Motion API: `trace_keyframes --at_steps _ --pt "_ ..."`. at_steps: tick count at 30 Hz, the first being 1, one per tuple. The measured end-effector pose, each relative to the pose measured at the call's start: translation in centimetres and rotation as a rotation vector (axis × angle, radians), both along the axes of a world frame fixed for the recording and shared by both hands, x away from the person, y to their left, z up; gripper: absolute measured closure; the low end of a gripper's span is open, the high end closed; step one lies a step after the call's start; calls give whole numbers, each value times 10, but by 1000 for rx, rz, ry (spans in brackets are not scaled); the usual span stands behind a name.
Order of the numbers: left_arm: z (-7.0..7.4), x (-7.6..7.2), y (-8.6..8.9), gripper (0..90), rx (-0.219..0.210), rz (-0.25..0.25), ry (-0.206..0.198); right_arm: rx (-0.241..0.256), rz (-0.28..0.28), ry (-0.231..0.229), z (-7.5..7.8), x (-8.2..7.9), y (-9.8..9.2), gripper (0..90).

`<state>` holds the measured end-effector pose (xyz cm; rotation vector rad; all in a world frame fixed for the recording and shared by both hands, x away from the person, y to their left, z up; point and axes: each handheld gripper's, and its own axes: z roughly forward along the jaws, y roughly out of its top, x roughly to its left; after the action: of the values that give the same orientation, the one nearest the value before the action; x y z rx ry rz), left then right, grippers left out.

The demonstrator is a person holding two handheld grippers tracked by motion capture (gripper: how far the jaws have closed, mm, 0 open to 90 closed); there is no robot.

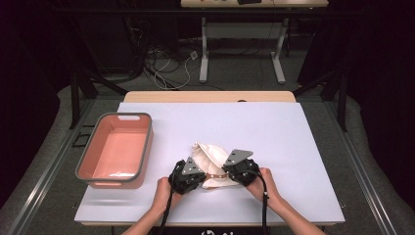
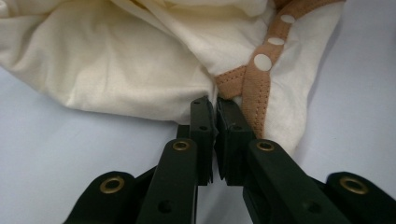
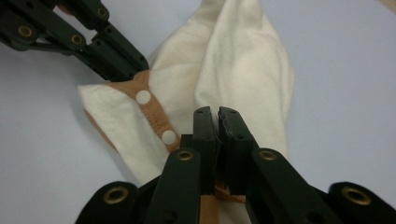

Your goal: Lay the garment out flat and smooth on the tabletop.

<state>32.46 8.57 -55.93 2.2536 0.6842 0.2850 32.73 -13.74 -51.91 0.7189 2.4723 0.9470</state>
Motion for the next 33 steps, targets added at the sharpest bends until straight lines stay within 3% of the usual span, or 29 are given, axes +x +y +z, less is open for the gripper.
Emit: trace_keyframes --at_steps 6,12,25,33 --pt "3 3 7 857 -4 25 -19 42 -39 -28 7 3 -12 862" --pt "11 3 14 858 -17 61 -50 89 -111 -23 10 13 -34 862" --pt "18 3 21 858 -31 66 -62 88 -210 1 2 30 -56 862" --pt "19 3 22 853 -25 62 -54 52 -265 48 -11 41 -66 860"
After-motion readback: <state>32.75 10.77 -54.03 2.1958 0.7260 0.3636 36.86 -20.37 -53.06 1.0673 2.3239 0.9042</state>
